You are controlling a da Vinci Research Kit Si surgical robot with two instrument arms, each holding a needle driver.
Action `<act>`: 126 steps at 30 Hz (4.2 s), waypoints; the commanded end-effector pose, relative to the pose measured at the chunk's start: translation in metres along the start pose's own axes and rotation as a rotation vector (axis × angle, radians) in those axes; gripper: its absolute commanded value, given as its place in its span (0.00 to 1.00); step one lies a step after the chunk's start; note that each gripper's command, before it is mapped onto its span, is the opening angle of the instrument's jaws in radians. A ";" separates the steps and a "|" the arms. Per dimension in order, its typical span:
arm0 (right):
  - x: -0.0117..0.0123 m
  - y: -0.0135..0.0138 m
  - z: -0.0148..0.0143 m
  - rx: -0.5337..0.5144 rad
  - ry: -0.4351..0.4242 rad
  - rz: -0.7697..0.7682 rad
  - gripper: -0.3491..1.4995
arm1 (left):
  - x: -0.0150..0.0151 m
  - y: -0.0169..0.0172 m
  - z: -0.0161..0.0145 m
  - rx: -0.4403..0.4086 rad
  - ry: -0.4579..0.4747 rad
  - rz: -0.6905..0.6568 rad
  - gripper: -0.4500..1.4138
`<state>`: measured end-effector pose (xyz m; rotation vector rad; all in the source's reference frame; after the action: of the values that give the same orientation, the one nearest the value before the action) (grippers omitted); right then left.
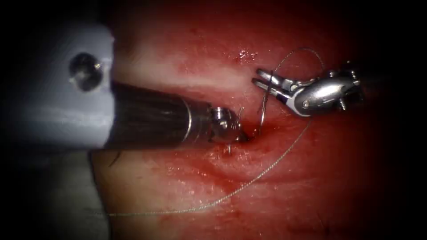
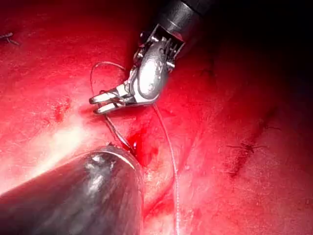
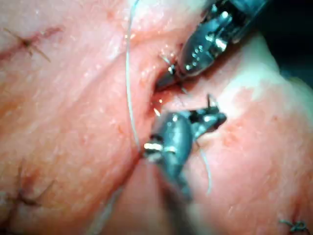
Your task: Wound Closure
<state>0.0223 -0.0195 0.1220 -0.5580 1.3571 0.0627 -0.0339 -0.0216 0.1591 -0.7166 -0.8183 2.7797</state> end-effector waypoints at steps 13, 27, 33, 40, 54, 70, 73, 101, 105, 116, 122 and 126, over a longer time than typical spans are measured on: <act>0.0014 -0.0026 -0.0008 0.025 -0.002 0.069 0.00 | 0.0029 0.0016 -0.0046 0.136 0.117 -0.039 0.05; 0.0009 -0.0007 -0.0006 0.018 -0.016 0.161 0.00 | 0.0034 0.0051 0.0007 0.193 0.154 0.000 0.02; 0.0008 -0.0007 -0.0004 0.018 -0.012 0.208 0.00 | 0.0021 0.0056 0.0016 0.183 0.154 0.016 0.03; 0.0006 -0.0006 0.0003 0.029 -0.005 0.266 0.00 | 0.0013 0.0063 0.0025 0.176 0.157 0.016 0.03; 0.0009 0.0007 0.0012 0.036 -0.020 0.347 0.00 | -0.0004 0.0031 0.0042 0.201 0.216 -0.018 0.02; 0.0007 0.0024 0.0020 0.044 -0.053 0.517 0.00 | -0.0007 0.0025 0.0055 0.188 0.219 -0.029 0.02; 0.0007 0.0026 0.0021 0.045 -0.054 0.554 0.00 | -0.0009 0.0024 0.0056 0.189 0.218 -0.027 0.02; 0.0005 -0.0019 0.0013 0.314 -0.378 1.306 0.00 | -0.0021 0.0020 0.0048 0.187 0.217 -0.020 0.03; 0.0021 -0.0042 0.0004 0.360 -0.370 1.348 0.00 | -0.0023 0.0015 0.0029 0.193 0.242 -0.022 0.05; 0.0024 -0.0046 -0.0004 0.332 -0.362 1.342 0.86 | -0.0026 0.0019 0.0021 0.217 0.264 0.030 0.08; 0.0003 -0.0020 -0.0014 0.315 -0.315 1.196 0.94 | -0.0035 0.0038 0.0018 0.250 0.322 0.218 0.34; -0.0005 -0.0006 -0.0029 0.308 -0.303 1.181 0.91 | -0.0035 0.0051 0.0018 0.249 0.358 0.310 0.41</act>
<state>0.0195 -0.0202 0.1217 0.5384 1.2067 0.8397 -0.0314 -0.0267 0.1583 -1.3618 -0.2912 2.8087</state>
